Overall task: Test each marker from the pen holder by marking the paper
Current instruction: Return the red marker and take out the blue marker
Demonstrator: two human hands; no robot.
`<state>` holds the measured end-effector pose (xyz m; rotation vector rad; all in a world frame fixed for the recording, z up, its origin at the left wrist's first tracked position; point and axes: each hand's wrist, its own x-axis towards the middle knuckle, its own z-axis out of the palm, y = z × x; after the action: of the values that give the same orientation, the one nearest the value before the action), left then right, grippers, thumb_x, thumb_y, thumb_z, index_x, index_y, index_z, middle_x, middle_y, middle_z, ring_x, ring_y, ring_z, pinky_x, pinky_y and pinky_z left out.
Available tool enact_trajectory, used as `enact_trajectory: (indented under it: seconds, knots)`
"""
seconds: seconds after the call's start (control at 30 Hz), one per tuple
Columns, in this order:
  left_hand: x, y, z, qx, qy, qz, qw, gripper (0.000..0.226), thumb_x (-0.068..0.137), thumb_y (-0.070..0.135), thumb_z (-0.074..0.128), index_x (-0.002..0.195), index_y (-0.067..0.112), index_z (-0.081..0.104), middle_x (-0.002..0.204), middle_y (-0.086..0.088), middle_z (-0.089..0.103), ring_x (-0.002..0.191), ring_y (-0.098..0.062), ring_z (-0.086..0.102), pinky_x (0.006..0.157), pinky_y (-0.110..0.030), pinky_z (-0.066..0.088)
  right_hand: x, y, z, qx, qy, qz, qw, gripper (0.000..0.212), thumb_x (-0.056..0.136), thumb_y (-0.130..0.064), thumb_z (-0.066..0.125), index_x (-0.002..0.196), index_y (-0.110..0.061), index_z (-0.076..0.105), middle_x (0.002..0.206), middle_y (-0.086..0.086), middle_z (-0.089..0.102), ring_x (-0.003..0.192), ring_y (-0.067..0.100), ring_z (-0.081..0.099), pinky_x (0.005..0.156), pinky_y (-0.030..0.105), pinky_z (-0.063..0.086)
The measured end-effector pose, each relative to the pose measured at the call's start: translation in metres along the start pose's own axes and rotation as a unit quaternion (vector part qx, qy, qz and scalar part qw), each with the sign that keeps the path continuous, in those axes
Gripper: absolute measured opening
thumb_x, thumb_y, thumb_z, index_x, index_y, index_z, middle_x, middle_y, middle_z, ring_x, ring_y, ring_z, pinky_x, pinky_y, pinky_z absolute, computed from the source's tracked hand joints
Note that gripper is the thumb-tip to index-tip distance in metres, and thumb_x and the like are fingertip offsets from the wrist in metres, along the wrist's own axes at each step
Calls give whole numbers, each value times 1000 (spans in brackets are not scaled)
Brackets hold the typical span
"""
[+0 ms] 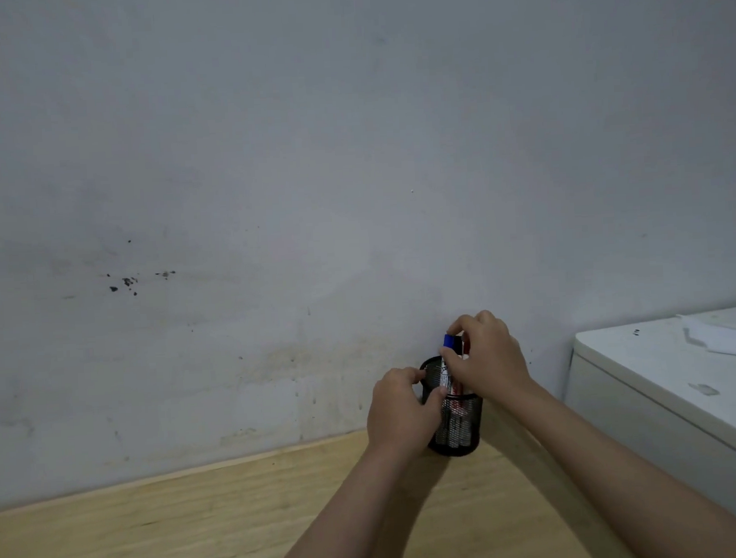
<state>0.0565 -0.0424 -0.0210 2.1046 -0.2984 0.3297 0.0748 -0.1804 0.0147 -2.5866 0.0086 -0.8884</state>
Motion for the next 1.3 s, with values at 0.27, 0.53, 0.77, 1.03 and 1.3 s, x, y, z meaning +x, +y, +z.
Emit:
enact_trajectory:
  seconds: [0.27,0.53,0.77,1.03,1.3]
  knots:
    - [-12,5,-11,-13,-19,11,1000,39,85,37,59,118,16,59,116,-2,59,111,-18,55,88,-31,49,-16,-20,-25,194,36,5,980,14,73,-8,72,81,-14,62,71,2,64,64,13,59,63,24,53]
    - [-73,60,-88,-363,-70,-60,927,27,98,17,36,108,20,62,80,-4,74,70,-11,70,61,-18,53,-88,-69,-90,242,80,-162,953,13,69,2,74,75,-9,70,74,-1,66,71,9,62,64,16,47]
    - [-152,60,-142,-380,-88,-135,911,18,87,13,61,103,8,68,91,-11,71,81,-19,67,72,-27,55,-179,-105,-102,293,49,-230,927,27,69,14,67,80,-9,73,92,-6,71,92,-4,65,80,11,48]
    - [-264,30,-179,-322,-36,-104,940,14,80,3,67,92,7,71,79,-9,72,70,-16,61,62,-23,51,-259,-147,-100,501,-22,198,842,15,81,-16,71,93,-7,69,66,4,61,58,13,55,58,29,48]
    - [-335,14,-178,-251,28,-101,962,13,75,4,73,83,14,71,76,-2,71,69,-16,57,67,-27,48,-314,-181,-101,576,-147,280,754,24,88,-22,62,72,-5,59,47,-1,46,41,12,37,40,21,35]
